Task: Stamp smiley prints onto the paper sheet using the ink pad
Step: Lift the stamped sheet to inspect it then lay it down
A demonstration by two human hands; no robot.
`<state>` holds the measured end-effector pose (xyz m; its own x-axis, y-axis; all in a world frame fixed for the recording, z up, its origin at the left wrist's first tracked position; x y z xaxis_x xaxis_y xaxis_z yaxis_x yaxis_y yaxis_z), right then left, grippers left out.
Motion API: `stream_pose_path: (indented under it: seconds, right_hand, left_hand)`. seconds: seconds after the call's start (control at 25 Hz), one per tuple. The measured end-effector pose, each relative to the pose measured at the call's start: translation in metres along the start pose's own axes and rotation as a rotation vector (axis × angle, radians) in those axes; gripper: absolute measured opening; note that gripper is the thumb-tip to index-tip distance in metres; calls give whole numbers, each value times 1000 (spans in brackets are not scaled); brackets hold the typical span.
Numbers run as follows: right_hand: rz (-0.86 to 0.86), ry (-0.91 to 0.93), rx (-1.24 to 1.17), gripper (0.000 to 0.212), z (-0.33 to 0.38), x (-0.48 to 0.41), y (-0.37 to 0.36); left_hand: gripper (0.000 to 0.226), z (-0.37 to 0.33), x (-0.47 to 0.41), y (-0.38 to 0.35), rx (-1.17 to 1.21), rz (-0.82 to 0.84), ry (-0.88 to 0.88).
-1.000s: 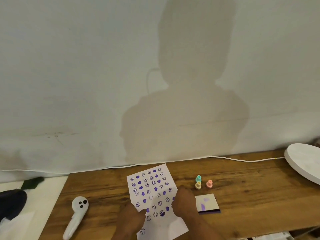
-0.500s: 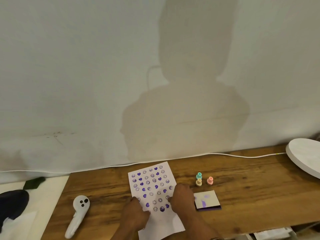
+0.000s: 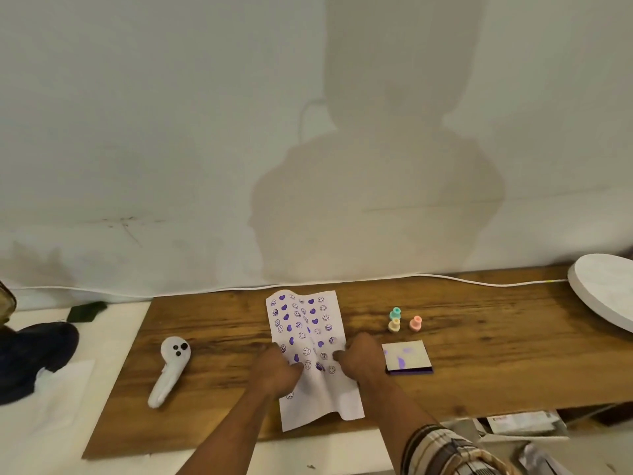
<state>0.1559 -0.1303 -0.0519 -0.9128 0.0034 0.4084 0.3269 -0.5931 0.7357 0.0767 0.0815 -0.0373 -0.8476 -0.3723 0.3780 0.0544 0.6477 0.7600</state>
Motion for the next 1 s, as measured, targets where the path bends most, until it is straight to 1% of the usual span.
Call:
stream_pose_path:
  seconds: [0.08, 0.2, 0.32, 0.4, 0.52, 0.6, 0.68, 0.72, 0.76, 0.84, 0.88, 0.92, 1.0]
  right_hand:
    - [39, 15, -56, 33, 4, 1, -5]
    - [52, 29, -118, 31, 13, 5, -5]
    - [40, 2, -137, 43, 19, 9, 0]
    - [42, -10, -126, 46, 20, 11, 0]
    - [58, -4, -118, 44, 19, 11, 1]
    - [83, 12, -114, 43, 19, 11, 0]
    - [91, -2, -149, 45, 18, 11, 0]
    - [87, -13, -163, 46, 17, 11, 1]
    - [84, -14, -165, 47, 17, 10, 3]
    - [92, -9, -162, 48, 17, 9, 4]
    - [99, 1, -164, 48, 18, 9, 4]
    - [100, 10, -164, 47, 18, 10, 3]
    - [96, 16, -169, 46, 17, 12, 2]
  left_hand:
    - [55, -1, 2, 1, 36, 0, -11]
    - [45, 1, 3, 3, 42, 8, -7]
    - [28, 4, 2, 7, 40, 2, 7]
    - [22, 5, 1, 5, 143, 16, 46]
    - [29, 3, 4, -4, 415, 37, 129]
    - [28, 3, 4, -14, 722, 38, 252]
    - [38, -1, 8, -25, 1048, 82, 369]
    - [41, -3, 8, -26, 1153, 90, 399]
    - [43, -3, 7, -26, 1209, 96, 413]
    - [49, -1, 5, -25, 1218, 130, 424]
    - [49, -2, 6, -24, 1209, 159, 413]
    - [44, -1, 5, -24, 1198, 186, 403]
    - [31, 4, 3, -21, 1116, 166, 410]
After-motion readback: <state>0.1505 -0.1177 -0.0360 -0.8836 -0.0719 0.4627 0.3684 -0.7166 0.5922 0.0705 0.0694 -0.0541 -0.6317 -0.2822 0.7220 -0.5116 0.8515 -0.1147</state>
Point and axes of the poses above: each hand's wrist, its own x-axis away from the middle knuckle, its own y-axis out of the back of the hand, z = x × y, the point moved 8 cm from there along -x, towards the middle knuckle, and after that the axes turned 4 degrees about -x, right-handed, at the moved point
